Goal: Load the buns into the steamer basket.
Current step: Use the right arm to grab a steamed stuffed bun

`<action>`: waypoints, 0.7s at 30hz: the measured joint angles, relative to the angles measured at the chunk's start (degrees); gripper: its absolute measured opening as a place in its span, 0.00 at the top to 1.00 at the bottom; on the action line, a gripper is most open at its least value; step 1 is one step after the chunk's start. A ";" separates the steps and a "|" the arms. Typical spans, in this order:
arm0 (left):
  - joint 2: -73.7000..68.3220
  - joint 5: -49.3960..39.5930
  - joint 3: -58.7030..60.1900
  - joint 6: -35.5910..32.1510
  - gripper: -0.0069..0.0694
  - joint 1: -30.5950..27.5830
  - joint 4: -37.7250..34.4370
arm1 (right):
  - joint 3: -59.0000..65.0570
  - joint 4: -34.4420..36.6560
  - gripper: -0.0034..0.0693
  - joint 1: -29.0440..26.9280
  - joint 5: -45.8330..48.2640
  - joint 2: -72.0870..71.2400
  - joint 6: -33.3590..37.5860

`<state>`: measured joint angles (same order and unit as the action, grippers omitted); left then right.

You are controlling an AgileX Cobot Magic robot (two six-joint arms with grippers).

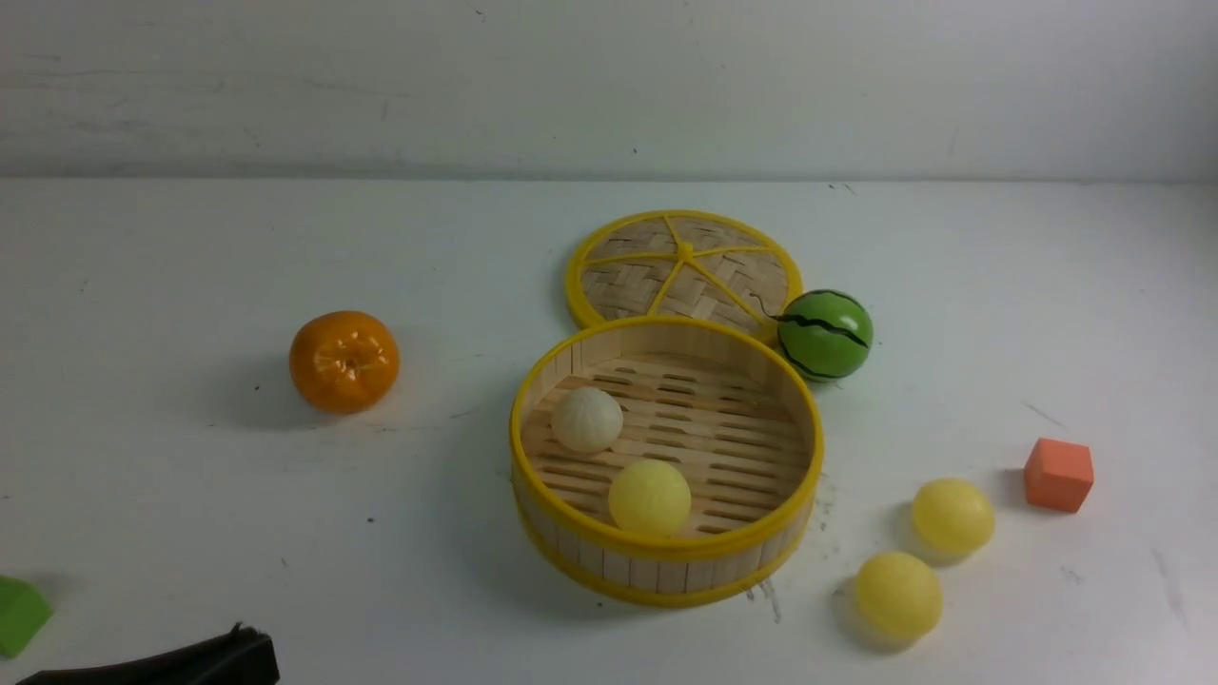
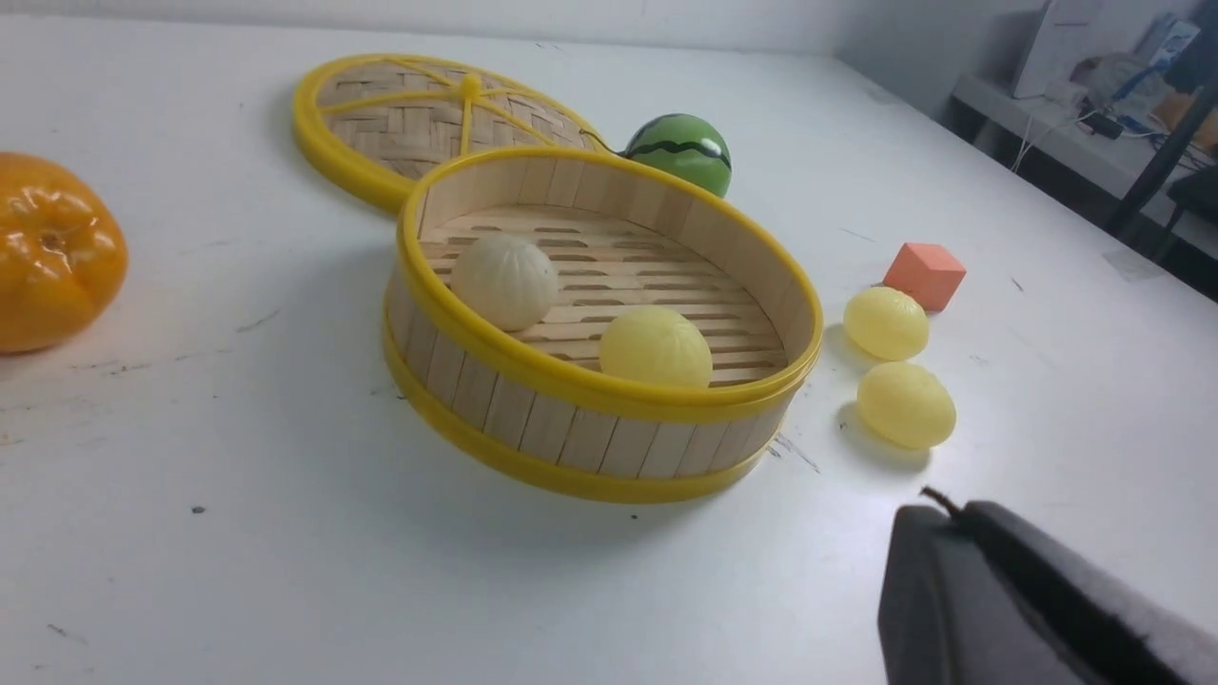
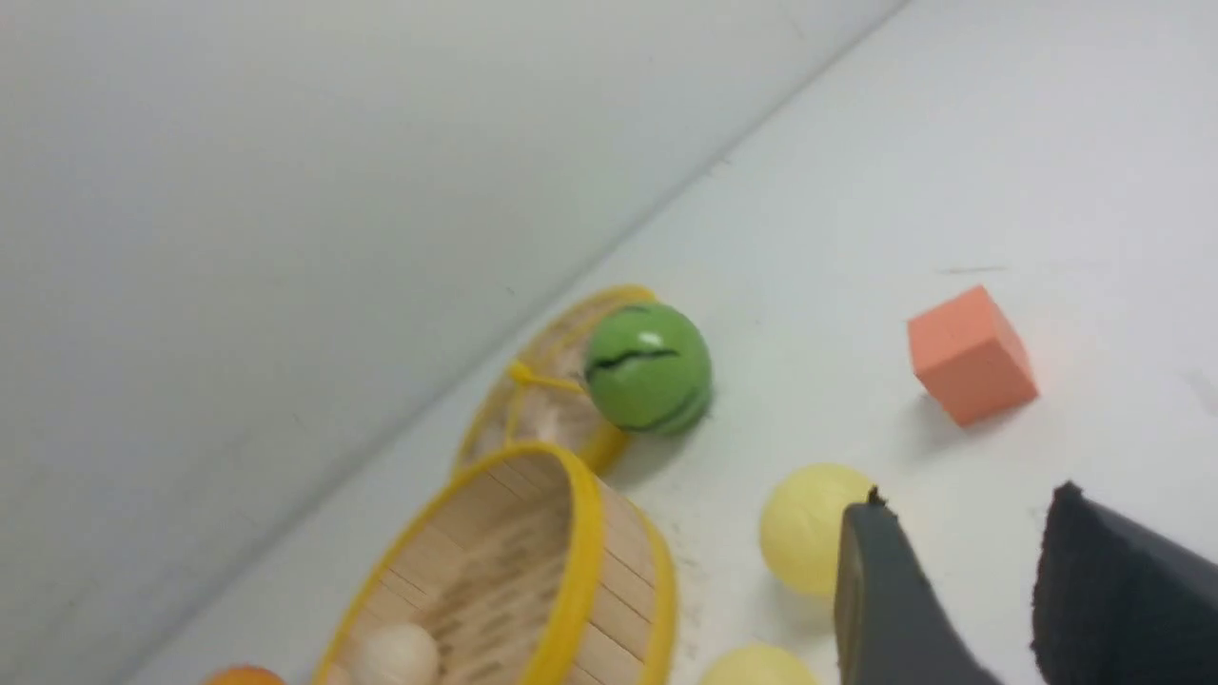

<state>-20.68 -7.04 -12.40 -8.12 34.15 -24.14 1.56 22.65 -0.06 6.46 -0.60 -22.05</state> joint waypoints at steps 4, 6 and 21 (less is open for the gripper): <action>0.00 0.00 0.00 0.00 0.93 0.00 0.00 | -0.95 4.96 0.62 0.39 -1.56 0.00 -0.96; 0.00 0.00 0.00 0.00 0.93 0.00 0.00 | -4.88 5.12 0.62 1.84 3.41 0.45 0.18; 0.00 -0.05 0.00 -0.18 0.93 0.00 0.00 | -48.56 -0.68 0.82 11.01 50.51 60.85 33.38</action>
<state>-20.68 -7.09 -12.40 -8.30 34.15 -24.14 -47.00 21.96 10.94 56.97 60.25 11.32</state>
